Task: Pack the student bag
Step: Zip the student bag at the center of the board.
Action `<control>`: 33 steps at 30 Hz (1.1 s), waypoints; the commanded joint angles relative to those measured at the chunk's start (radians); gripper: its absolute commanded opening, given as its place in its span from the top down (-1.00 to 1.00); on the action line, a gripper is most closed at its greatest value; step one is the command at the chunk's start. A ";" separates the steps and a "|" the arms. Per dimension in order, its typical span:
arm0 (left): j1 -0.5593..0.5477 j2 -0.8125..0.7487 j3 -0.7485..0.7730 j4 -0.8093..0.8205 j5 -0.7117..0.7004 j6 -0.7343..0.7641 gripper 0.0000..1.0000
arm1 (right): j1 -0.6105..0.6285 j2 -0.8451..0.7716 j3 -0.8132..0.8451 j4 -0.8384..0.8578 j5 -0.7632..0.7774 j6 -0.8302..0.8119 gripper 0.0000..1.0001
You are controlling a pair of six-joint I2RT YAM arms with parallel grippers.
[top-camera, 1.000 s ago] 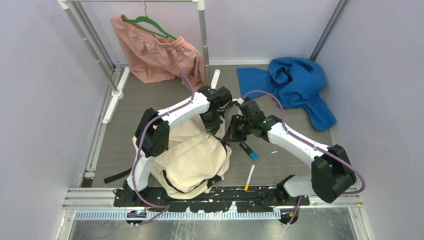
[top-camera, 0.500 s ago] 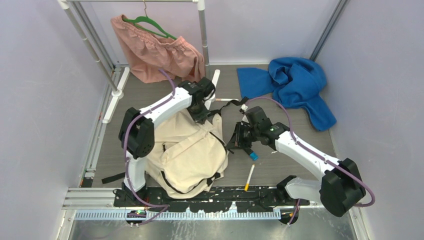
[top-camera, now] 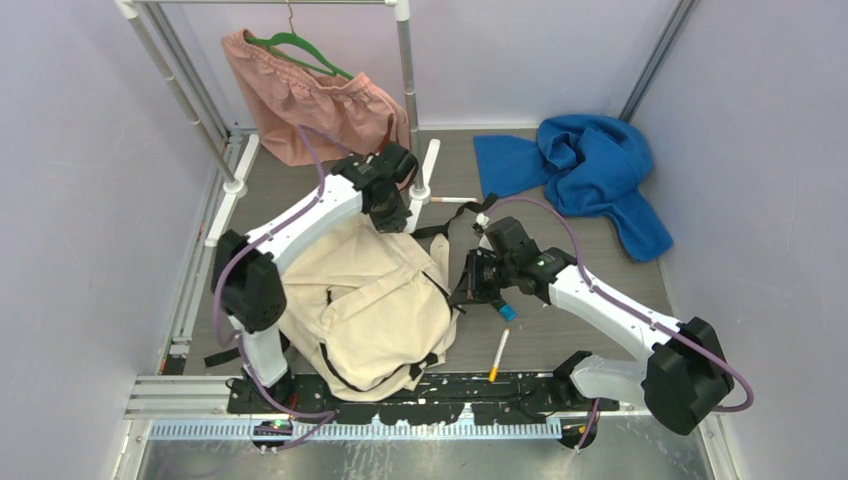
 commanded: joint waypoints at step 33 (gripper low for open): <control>-0.501 -0.568 -0.511 0.197 0.088 0.412 -0.24 | 0.007 -0.190 0.032 -0.144 0.174 -0.019 0.04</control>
